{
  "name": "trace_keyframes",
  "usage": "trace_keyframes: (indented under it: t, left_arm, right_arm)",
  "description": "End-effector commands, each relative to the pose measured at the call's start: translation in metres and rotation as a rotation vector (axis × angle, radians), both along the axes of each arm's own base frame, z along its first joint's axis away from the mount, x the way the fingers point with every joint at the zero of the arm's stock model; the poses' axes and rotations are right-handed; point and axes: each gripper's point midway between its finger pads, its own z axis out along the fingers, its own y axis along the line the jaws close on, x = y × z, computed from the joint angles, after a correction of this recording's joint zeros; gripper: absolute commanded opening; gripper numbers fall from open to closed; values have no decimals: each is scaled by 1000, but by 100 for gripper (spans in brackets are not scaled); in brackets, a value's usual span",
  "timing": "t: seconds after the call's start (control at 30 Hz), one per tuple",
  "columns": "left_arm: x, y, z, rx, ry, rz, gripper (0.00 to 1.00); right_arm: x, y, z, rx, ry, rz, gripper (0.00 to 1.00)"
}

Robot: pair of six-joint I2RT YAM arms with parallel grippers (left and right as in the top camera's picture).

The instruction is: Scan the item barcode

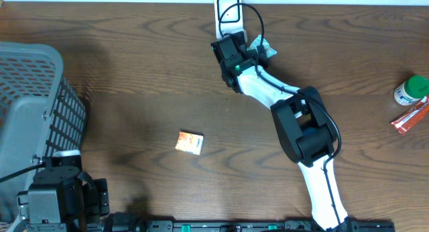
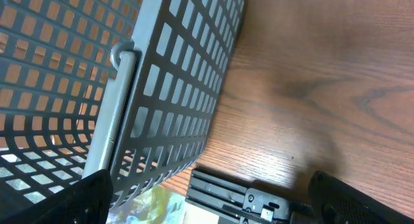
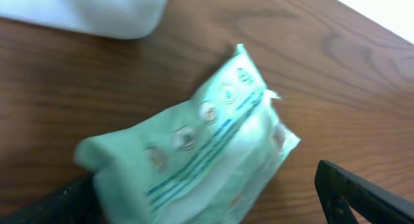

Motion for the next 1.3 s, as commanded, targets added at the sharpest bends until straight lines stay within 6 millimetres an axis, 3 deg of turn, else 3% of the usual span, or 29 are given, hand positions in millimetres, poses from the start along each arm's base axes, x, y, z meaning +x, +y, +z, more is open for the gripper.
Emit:
trace_keyframes:
  t: [0.0, 0.13, 0.2, 0.23, 0.33, 0.47, 0.6, 0.7, 0.77, 0.87, 1.0, 1.1, 1.2, 1.27]
  left_arm:
    - [-1, 0, 1, 0, -4, 1, 96]
    - [-1, 0, 1, 0, -4, 1, 96]
    - [-1, 0, 1, 0, -4, 1, 96]
    - [-1, 0, 1, 0, -4, 1, 96]
    - [-1, 0, 1, 0, -4, 1, 96]
    - [-1, 0, 1, 0, -4, 1, 96]
    - [-1, 0, 1, 0, -4, 1, 96]
    - [-1, 0, 1, 0, -4, 1, 96]
    - [-1, 0, 1, 0, -4, 1, 96]
    - [-1, 0, 1, 0, -4, 1, 96]
    - [-1, 0, 1, 0, -4, 1, 96]
    - [-1, 0, 1, 0, -4, 1, 96]
    - [-1, 0, 1, 0, -4, 1, 96]
    - [-1, 0, 1, 0, -4, 1, 96]
  right_arm:
    - [-4, -24, -35, -78, 74, -19, 99]
    - [-4, -32, -54, -26, 138, -4, 96]
    - [-8, -33, -62, 2, 185, 12, 68]
    - [-11, -31, -65, 13, 202, 22, 44]
    - [-10, -19, -61, 19, 195, 42, 2]
    - [0, 5, -35, 38, 152, 76, 1]
    - [3, 27, 8, 87, 160, 110, 1]
    - [-6, 56, 43, 218, 218, 205, 1]
    - [-20, 87, 80, 408, 274, 336, 1]
    - [-34, 106, 125, 630, 303, 430, 1]
    - [-40, 116, 160, 868, 334, 567, 1]
    - [-27, 104, 174, 1032, 328, 607, 1]
    - [-2, 92, 188, 1163, 255, 706, 1]
    - [26, 79, 188, 1300, 196, 744, 1]
